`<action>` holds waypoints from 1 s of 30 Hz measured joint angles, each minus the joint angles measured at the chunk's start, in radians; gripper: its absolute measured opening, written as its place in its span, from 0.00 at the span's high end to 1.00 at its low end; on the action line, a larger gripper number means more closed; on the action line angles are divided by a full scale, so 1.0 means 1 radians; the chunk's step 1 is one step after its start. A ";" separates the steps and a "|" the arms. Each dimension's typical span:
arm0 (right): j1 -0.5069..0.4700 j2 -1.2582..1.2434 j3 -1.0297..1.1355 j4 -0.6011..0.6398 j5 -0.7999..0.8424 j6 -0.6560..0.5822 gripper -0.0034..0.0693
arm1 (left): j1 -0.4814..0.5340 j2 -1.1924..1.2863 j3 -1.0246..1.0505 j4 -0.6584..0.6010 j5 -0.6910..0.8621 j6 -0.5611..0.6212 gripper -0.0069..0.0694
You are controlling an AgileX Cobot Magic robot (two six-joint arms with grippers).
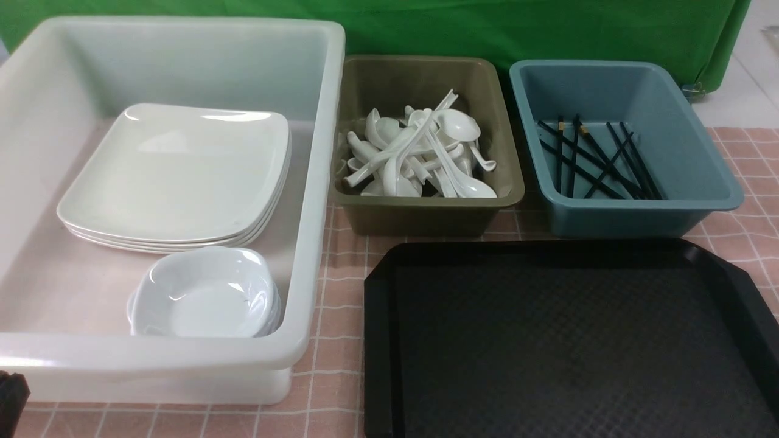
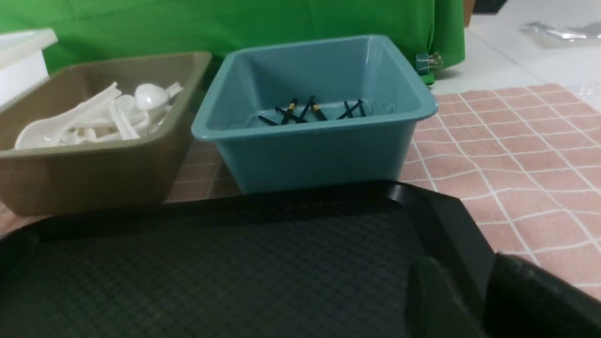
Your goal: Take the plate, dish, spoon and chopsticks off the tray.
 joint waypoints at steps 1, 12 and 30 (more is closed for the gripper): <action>0.000 0.000 0.000 0.000 -0.002 0.000 0.62 | 0.000 0.000 0.000 0.000 0.000 0.000 0.90; 0.000 0.000 0.000 0.254 0.015 -0.323 0.62 | 0.000 0.000 0.000 0.000 -0.001 0.000 0.90; 0.000 0.000 -0.007 0.337 0.128 -0.458 0.62 | 0.003 0.000 0.000 0.000 -0.001 0.000 0.88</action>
